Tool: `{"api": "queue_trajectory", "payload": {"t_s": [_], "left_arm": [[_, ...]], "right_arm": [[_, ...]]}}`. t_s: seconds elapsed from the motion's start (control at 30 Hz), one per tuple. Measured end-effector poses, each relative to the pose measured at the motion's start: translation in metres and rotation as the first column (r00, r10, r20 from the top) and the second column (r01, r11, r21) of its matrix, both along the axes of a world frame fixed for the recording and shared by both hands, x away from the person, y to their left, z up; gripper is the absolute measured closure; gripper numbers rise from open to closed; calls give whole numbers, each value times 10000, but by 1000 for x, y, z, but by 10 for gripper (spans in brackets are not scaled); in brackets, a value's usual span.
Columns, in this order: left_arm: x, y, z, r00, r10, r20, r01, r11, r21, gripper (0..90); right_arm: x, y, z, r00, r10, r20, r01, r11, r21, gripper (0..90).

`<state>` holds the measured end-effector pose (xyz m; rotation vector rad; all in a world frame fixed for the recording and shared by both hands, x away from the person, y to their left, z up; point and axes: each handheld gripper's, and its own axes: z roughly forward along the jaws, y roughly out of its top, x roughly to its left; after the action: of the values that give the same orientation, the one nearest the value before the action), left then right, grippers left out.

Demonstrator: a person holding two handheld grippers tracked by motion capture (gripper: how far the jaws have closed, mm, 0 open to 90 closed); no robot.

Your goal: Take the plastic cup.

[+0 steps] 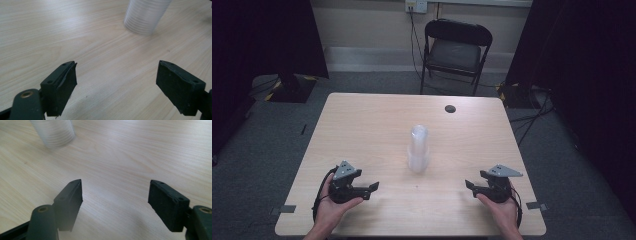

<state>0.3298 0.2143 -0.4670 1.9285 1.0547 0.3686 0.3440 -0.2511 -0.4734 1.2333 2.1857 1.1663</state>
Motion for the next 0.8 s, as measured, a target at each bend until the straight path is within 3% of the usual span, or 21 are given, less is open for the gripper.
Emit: {"api": "queue_trajectory", "payload": {"t_s": [0.27,0.37,0.5,0.6,0.67,0.7,0.8], "left_arm": [[6,-5,0,9993,-123,349,136,9992,-383,224],[8,-7,1,9985,-182,509,200,9992,-334,238],[8,-9,7,9968,-178,785,230,9976,-655,239],[8,-15,15,9949,-206,991,293,9958,-868,242],[8,-18,18,9925,-414,1146,507,9956,-788,264],[6,-24,24,9884,-616,1392,678,9969,-399,271],[7,-33,34,9847,-948,1463,982,9950,-163,294]], "right_arm": [[-8,1,2,9992,210,-336,-204,9996,189,322],[-8,2,3,9992,319,-261,-313,9993,222,333],[-9,6,3,9981,535,-290,-528,9984,220,341],[-11,6,4,9997,239,-106,-236,9995,203,323],[-13,5,5,9999,71,-106,-67,9995,306,321],[-14,5,6,9999,30,-131,-26,9995,317,321],[-16,3,9,9997,-51,-233,58,9995,302,326]]}}
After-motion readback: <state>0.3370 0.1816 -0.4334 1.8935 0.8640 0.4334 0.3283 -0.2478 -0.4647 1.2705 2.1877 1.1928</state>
